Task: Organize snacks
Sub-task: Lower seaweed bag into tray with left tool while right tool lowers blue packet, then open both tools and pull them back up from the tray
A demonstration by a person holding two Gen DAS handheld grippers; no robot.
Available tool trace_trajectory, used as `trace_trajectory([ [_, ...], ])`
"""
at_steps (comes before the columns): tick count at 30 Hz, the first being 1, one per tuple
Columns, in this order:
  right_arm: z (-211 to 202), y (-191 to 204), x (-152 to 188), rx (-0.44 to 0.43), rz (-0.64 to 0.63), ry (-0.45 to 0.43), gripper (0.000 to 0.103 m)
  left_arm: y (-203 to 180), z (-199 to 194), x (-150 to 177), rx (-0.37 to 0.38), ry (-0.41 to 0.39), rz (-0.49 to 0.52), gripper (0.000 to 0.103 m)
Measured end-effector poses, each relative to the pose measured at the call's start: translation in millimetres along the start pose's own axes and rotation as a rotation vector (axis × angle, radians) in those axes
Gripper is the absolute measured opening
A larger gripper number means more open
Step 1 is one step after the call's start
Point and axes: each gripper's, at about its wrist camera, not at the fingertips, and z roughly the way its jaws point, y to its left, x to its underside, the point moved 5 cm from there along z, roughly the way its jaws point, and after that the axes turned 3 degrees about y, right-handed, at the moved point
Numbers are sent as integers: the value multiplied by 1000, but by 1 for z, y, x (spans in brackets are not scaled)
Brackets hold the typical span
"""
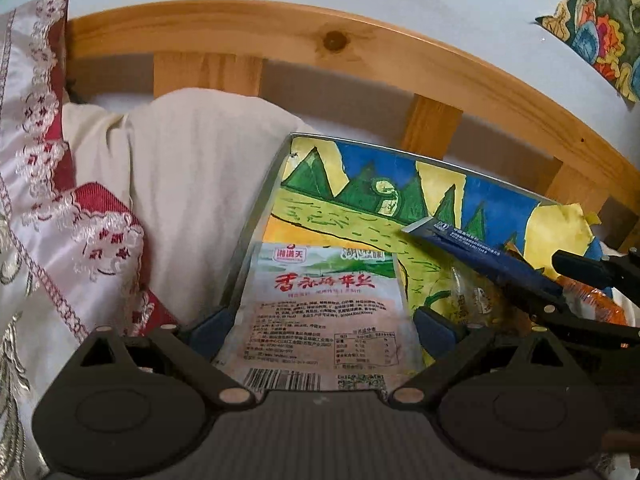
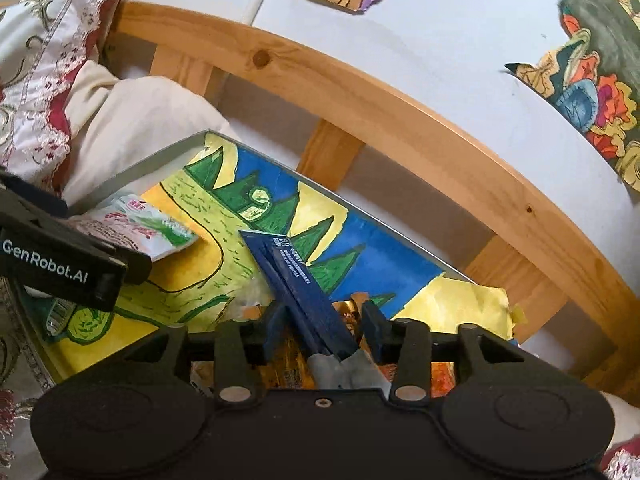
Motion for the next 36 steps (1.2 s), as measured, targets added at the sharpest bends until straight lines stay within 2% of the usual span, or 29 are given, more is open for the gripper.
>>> trace_trajectory([
  [2, -4, -2, -1, 3, 9, -12, 59, 1, -2, 0, 8, 2, -16, 100],
  [5, -13, -6, -2, -4, 18, -54, 79, 5, -5, 1, 21, -1, -41, 100],
  [6, -16, -7, -2, 7, 10, -67, 81, 7, -7, 2, 28, -7, -51, 100],
  [9, -25, -10, 1, 33, -5, -85, 83, 11, -14, 5, 33, -33, -79, 102],
  [18, -65, -25, 5, 53, 78, -159, 95, 5, -40, 2, 69, -96, -96, 102],
  [26, -123, -45, 18, 70, 250, -270, 102, -2, -103, 13, 67, -278, 14, 102],
  [36, -200, -34, 48, 58, 343, -328, 102, -6, -169, 45, 85, -332, 59, 102],
])
